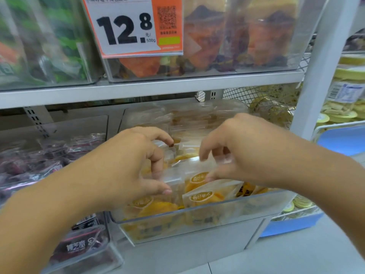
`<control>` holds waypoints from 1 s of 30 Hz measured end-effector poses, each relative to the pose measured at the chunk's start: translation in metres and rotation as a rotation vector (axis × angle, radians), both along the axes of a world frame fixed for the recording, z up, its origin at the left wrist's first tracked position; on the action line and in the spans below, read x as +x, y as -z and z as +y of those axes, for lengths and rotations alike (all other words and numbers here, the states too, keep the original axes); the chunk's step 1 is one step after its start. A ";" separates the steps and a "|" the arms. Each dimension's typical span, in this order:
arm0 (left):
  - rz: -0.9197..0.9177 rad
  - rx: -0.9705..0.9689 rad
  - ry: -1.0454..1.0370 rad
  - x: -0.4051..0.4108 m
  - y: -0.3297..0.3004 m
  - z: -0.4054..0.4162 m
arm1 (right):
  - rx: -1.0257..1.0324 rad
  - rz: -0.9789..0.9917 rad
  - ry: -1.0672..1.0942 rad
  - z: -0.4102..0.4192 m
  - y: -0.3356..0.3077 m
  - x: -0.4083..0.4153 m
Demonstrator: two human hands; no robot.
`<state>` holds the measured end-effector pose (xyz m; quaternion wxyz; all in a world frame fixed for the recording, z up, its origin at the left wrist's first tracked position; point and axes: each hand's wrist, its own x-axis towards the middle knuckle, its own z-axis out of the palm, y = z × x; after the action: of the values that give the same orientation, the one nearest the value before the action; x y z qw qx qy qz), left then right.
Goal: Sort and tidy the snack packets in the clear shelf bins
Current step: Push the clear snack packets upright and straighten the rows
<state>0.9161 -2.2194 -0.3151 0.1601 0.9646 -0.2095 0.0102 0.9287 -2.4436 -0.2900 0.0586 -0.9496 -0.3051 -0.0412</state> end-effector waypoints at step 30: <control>-0.137 0.271 -0.191 0.006 0.003 -0.056 | 0.197 0.042 -0.020 -0.016 0.020 0.037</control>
<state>0.9220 -2.2755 -0.3177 0.0124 0.9899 -0.1266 0.0630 0.9656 -2.4594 -0.3099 0.1585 -0.9368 -0.3078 -0.0504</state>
